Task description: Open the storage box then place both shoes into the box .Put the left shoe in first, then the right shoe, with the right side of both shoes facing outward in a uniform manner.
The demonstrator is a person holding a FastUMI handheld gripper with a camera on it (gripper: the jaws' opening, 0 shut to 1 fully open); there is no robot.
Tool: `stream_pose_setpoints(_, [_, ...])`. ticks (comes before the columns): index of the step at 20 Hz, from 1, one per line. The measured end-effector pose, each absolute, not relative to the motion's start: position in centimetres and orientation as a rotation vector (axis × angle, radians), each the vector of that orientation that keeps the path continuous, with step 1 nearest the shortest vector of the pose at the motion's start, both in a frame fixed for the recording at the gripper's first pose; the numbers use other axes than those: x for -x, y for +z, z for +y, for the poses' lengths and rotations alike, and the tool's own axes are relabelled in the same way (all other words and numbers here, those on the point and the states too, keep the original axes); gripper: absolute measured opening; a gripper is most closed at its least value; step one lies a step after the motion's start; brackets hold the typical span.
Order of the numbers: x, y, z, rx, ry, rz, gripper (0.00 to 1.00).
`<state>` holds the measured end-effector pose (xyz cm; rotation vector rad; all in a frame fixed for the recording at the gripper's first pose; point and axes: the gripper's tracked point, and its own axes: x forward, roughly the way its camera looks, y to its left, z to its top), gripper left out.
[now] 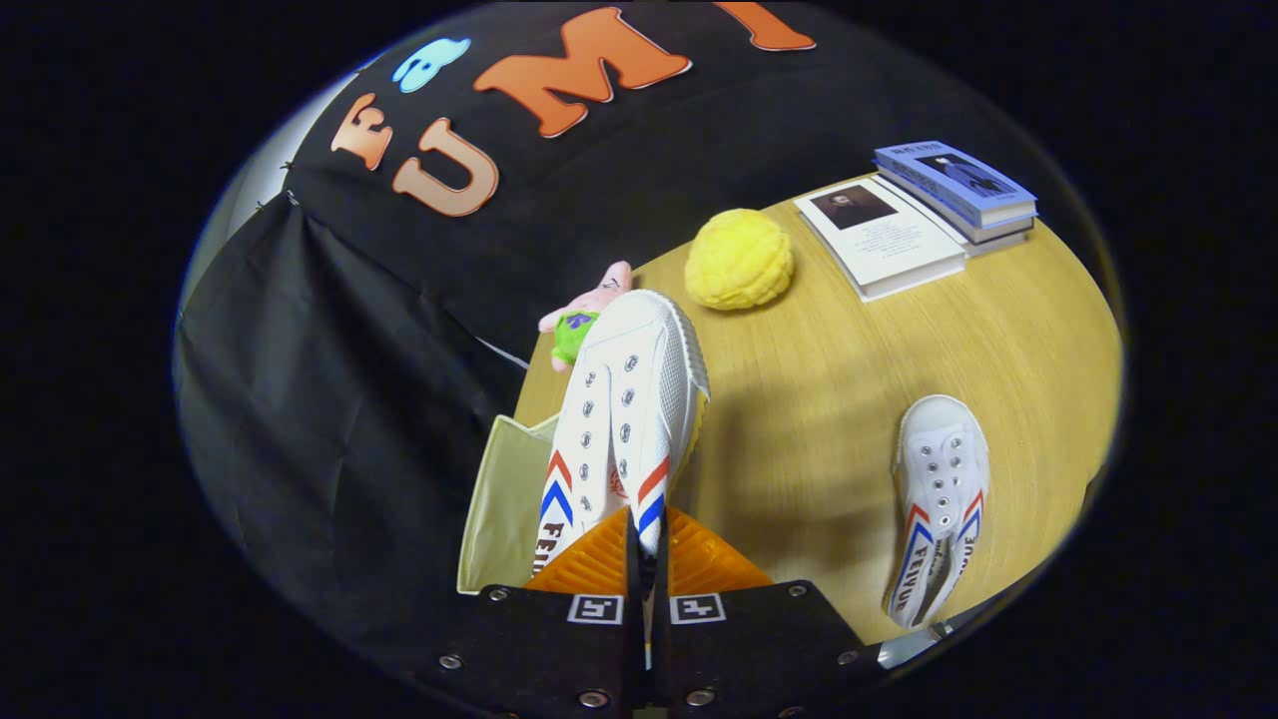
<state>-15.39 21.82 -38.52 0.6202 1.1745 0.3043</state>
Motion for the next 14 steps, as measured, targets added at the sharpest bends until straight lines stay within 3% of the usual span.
stream_pose_setpoints(5, [13.6,-36.5,27.9,-0.581,0.413,1.148,0.03])
stream_pose_setpoints(14, [16.3,-40.4,36.3,-0.412,0.523,1.188,0.03])
